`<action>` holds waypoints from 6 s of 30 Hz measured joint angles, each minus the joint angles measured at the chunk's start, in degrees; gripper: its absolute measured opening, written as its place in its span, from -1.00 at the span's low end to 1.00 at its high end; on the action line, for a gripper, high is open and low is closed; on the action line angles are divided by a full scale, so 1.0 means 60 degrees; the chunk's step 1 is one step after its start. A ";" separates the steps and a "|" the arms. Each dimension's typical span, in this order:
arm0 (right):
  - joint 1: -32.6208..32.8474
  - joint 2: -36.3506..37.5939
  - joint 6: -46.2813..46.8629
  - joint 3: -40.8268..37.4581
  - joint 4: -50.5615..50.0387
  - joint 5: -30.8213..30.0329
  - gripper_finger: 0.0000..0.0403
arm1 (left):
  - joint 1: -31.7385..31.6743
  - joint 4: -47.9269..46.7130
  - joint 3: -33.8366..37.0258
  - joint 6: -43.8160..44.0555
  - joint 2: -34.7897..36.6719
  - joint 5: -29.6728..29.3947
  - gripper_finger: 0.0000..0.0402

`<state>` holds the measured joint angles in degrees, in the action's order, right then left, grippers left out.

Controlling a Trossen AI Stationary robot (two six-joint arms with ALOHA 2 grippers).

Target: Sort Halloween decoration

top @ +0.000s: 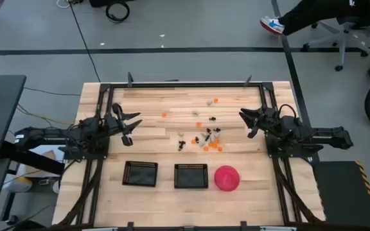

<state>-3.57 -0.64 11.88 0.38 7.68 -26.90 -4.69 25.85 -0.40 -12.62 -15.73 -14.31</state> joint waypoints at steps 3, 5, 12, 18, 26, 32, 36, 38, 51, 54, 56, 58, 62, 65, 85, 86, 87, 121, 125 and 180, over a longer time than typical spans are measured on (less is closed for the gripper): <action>0.0002 0.0001 0.0000 -0.0001 0.0000 0.0002 -0.41 | 0.0000 0.0000 0.0001 0.0000 -0.0003 0.0003 -0.42; 0.0003 0.0000 0.0000 0.0000 0.0000 0.0001 -0.41 | 0.0000 0.0000 0.0003 0.0000 -0.0002 0.0002 -0.42; 0.0002 0.0000 0.0000 -0.0002 -0.0001 -0.0001 -0.41 | 0.0000 0.0000 0.0004 0.0000 -0.0004 0.0000 -0.42; 0.0000 0.0003 0.0000 -0.0003 0.0000 0.0002 -0.41 | 0.0000 0.0000 0.0001 0.0000 0.0000 0.0001 -0.42; 0.0002 0.0003 0.0000 -0.0001 -0.0002 0.0000 -0.41 | 0.0000 0.0000 0.0000 0.0000 0.0000 0.0001 -0.42; 0.0002 0.0000 0.0000 -0.0001 -0.0001 0.0000 -0.41 | 0.0000 0.0000 0.0001 0.0000 -0.0001 0.0003 -0.42; 0.0000 0.0000 0.0003 0.0000 0.0000 -0.0002 -0.41 | 0.0000 0.0000 0.0001 0.0000 -0.0003 0.0000 -0.42; 0.0003 0.0000 0.0000 -0.0003 -0.0004 -0.0002 -0.41 | 0.0000 0.0000 0.0004 0.0000 0.0000 0.0004 -0.42; 0.0000 0.0000 0.0000 -0.0001 -0.0002 -0.0002 -0.41 | 0.0000 0.0000 0.0004 0.0000 0.0000 0.0004 -0.42; 0.0000 0.0003 0.0000 0.0000 -0.0002 -0.0001 -0.41 | 0.0000 0.0000 0.0001 0.0000 -0.0003 0.0004 -0.42; 0.0002 0.0002 0.0000 -0.0003 -0.0002 -0.0002 -0.41 | 0.0000 0.0000 0.0002 0.0000 -0.0001 0.0001 -0.42; 0.0000 0.0003 0.0000 0.0000 0.0000 0.0002 -0.41 | 0.0000 0.0000 0.0004 0.0000 0.0000 0.0003 -0.42; 0.0003 0.0000 0.0000 0.0000 0.0000 -0.0001 -0.41 | 0.0000 0.0000 0.0002 0.0000 -0.0002 0.0002 -0.42; 0.0002 0.0000 0.0000 0.0000 -0.0001 0.0002 -0.41 | 0.0000 0.0000 0.0000 0.0000 -0.0003 0.0004 -0.42; 0.0001 0.0001 0.0000 0.0000 -0.0003 0.0001 -0.41 | 0.0000 0.0000 0.0000 0.0000 -0.0002 0.0002 -0.42; 0.0000 0.0003 0.0000 0.0000 0.0000 0.0001 -0.41 | 0.0000 -0.0002 0.0002 0.0000 -0.0004 0.0004 -0.42; 0.0003 0.0001 0.0000 -0.0001 0.0000 -0.0002 -0.41 | 0.0000 0.0000 0.0001 0.0000 -0.0003 0.0001 -0.42; 0.0002 0.0000 0.0000 0.0000 0.0000 0.0000 -0.41 | 0.0000 0.0095 0.0004 0.0355 0.0000 0.0004 -0.42; 0.0001 0.0002 0.0000 -0.0002 -0.0001 -0.0001 -0.41 | 0.0000 0.0283 0.0000 0.0564 0.0007 0.0004 -0.42; 0.0489 -0.4770 0.1936 0.1102 0.0828 -0.0348 -0.42 | -0.1633 -0.2626 -0.4077 0.1705 -0.5012 0.2362 -0.42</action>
<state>-0.63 -29.26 23.50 6.99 12.65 -28.99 -14.48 10.09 -24.86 -2.39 -45.80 -0.13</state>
